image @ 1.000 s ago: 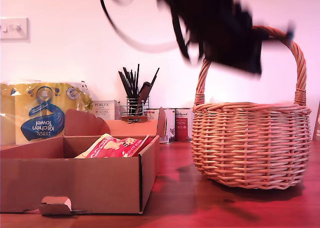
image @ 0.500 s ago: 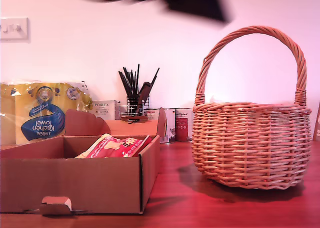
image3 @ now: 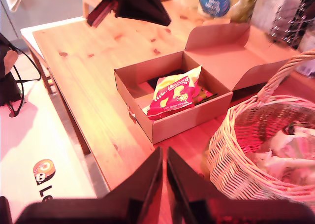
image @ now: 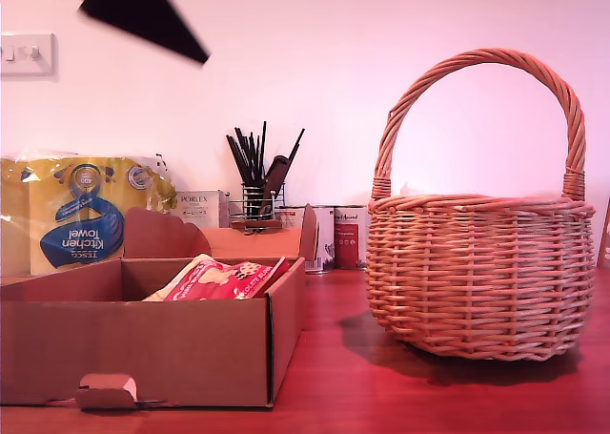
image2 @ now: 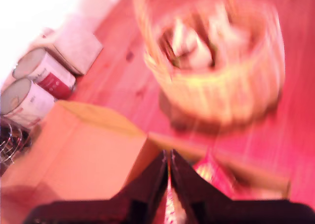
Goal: Move the bags of Easter eggs from the cardboard box on the left into the woven basket on the right side.
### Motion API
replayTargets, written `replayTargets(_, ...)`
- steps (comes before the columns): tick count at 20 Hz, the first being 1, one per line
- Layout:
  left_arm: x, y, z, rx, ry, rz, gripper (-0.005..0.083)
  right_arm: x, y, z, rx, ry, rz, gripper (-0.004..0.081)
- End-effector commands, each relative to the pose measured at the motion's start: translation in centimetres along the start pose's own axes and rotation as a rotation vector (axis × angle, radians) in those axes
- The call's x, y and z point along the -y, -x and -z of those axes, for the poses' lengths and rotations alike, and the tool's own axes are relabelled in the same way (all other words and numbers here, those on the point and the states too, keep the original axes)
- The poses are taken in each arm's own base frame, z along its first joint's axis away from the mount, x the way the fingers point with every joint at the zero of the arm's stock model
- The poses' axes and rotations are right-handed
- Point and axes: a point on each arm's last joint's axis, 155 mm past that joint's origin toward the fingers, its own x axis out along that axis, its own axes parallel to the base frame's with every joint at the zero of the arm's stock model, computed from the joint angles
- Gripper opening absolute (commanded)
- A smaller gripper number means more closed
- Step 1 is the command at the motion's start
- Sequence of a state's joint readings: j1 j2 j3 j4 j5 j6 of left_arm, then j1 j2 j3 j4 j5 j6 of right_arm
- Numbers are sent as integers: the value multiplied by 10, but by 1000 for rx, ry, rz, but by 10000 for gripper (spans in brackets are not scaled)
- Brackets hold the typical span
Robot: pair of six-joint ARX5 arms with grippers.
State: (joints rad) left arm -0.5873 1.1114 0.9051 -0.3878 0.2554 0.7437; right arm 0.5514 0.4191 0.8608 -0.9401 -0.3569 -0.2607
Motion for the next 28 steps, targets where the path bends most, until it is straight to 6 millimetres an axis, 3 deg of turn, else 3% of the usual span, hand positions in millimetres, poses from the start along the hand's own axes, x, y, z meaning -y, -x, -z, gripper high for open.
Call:
replayTargets(1, 8, -9, 11, -23, -80, 38, -21, 1, -1, -3, 6, 6, -1, -13)
replayTargets(4, 8, -17, 10, -21, -243, 68, -22, 1, -2, -2, -3, 3, -3, -13)
replayTargets(7, 3, -31, 9, -51, -250, 123, -24, 1, -3, -2, -4, 7, -4, -13)
replayTargets(11, 0, -49, 24, -167, -327, 287, -24, 1, -3, -1, -6, 16, -5, -13)
replayTargets(16, -20, -71, 42, -296, -413, 427, -24, 0, -3, 0, -12, 22, -11, -13)
replayTargets(18, -32, -81, 53, -348, -433, 453, -24, -1, -3, 0, -12, 23, -13, -13)
replayTargets(24, -38, -102, 78, -454, -446, 495, -7, -1, -3, 2, -19, 35, -16, -13)
replayTargets(25, -38, -103, 75, -448, -452, 493, 67, -1, -3, 2, -19, 36, -16, -13)
replayTargets(27, -36, -107, 69, -435, -468, 486, 448, -1, -3, 2, -18, 41, -16, -13)
replayTargets(28, -32, -110, 63, -406, -464, 490, 569, -2, -3, 2, -20, 41, -17, -13)
